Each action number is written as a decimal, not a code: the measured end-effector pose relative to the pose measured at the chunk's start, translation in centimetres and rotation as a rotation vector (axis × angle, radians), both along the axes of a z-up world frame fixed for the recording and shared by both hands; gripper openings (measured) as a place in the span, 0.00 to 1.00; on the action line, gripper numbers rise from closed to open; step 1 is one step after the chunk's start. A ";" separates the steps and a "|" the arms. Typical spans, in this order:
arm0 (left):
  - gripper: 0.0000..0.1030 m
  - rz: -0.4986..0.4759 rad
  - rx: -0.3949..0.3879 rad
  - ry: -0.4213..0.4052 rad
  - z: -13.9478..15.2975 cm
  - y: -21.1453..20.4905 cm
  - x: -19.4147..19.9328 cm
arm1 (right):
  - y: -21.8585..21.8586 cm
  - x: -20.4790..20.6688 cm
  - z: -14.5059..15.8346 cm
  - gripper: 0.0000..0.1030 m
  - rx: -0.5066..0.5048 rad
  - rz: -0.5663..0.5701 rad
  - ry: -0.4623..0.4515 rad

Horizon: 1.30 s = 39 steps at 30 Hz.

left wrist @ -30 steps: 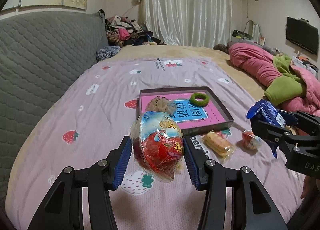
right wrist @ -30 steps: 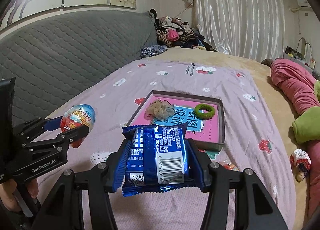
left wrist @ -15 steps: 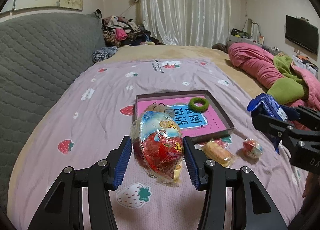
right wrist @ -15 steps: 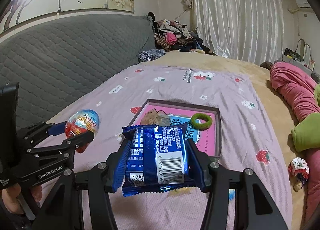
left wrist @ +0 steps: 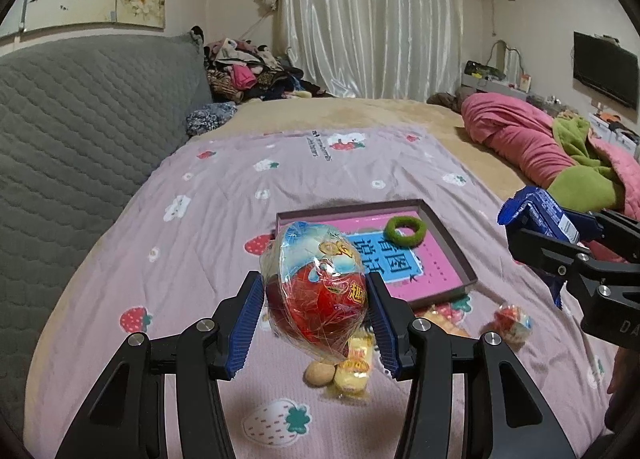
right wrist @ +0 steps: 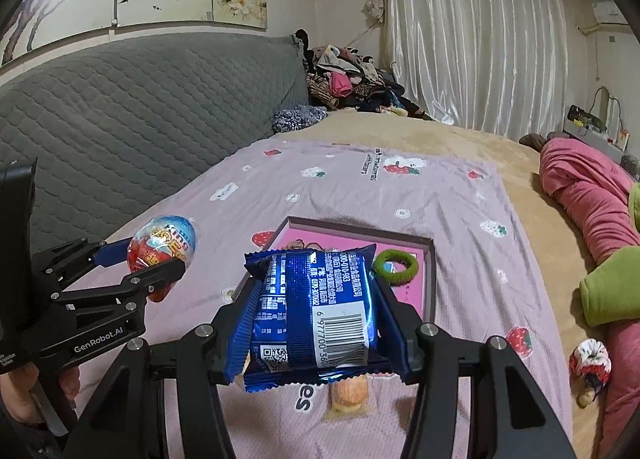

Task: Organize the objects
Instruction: 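Lift the candy egg with the left tool while the right tool carries the packet toward the tray, then lower the candy egg into the tray with the left tool while the right tool holds the packet above it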

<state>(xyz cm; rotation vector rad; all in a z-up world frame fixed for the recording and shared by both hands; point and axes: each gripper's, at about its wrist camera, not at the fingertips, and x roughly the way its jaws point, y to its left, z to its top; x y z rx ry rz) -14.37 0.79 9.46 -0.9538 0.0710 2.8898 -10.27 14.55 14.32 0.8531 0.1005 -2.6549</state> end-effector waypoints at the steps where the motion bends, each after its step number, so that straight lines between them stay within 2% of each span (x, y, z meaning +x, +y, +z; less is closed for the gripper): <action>1: 0.52 0.000 0.002 0.003 0.1 0.0 -0.1 | 0.0 -0.1 0.2 0.54 0.002 0.001 0.005; 12: 0.52 -0.004 -0.010 0.019 1.7 0.7 -2.3 | -0.4 -1.7 1.5 0.54 0.003 0.006 0.035; 17: 0.52 -0.010 0.010 0.007 1.8 1.1 -3.4 | -0.4 -2.8 1.6 0.54 0.009 0.005 0.029; 27: 0.52 -0.007 -0.001 0.012 1.6 1.3 -5.9 | -0.1 -4.5 2.7 0.54 0.007 0.001 0.057; 39: 0.52 0.003 -0.015 -0.008 -0.5 1.6 -9.3 | 0.3 -7.4 1.4 0.54 -0.014 -0.008 0.042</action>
